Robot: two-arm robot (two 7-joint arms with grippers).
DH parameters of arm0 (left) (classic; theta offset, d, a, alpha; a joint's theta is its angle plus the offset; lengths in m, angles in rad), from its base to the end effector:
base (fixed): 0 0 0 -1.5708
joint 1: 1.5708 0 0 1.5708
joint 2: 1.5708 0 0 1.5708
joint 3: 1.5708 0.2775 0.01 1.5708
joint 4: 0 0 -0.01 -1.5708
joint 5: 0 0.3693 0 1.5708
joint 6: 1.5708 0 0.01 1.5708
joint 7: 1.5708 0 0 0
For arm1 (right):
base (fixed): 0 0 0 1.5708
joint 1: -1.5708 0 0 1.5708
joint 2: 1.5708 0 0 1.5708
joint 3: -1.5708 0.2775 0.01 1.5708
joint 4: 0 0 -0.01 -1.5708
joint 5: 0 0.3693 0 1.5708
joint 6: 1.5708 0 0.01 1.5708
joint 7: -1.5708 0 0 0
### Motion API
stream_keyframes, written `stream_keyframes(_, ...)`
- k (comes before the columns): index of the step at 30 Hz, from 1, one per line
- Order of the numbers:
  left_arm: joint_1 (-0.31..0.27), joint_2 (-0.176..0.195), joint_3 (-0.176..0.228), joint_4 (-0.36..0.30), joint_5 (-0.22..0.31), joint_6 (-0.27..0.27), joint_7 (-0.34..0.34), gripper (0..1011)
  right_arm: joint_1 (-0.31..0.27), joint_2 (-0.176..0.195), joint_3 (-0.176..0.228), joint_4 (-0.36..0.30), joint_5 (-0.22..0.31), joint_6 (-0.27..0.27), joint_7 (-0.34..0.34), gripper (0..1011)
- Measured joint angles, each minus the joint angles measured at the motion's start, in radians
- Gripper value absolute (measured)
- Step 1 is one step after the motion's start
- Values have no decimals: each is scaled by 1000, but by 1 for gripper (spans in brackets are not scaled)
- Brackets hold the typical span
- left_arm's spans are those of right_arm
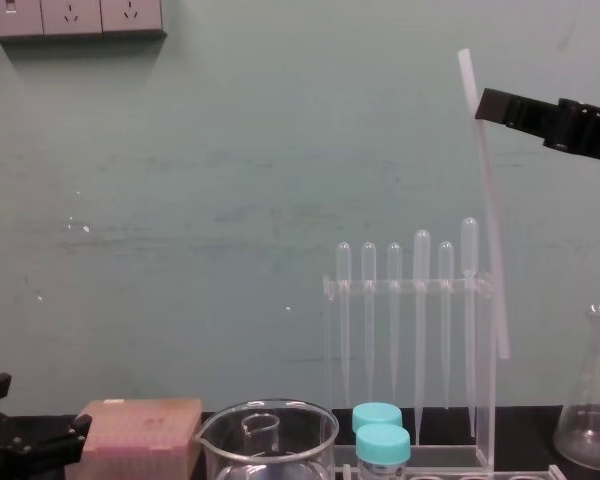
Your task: Pick up the stirring rod with one hand, then place it down.
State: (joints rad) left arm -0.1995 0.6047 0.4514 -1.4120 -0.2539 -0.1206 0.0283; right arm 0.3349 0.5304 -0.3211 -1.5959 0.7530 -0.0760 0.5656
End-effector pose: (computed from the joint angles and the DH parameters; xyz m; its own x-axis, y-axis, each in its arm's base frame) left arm 0.4132 0.0596 -0.3038 0.2923 0.8803 0.3737 -0.9552 0.2873 0.0702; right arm 0.4481 -0.0348 -0.1630 0.7616 -0.6480 0.0118 0.6167 0.7302 0.2943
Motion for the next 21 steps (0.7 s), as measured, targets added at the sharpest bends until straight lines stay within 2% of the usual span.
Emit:
stream_keyframes(14, 0, 0, 0, 0, 0, 0, 0, 1000, 4, -6, -2, 18, 2, -9, 12, 0)
stream_keyframes(21, 0, 0, 0, 0, 0, 0, 0, 1000, -1, -9, -21, 73, -22, -66, 61, 0)
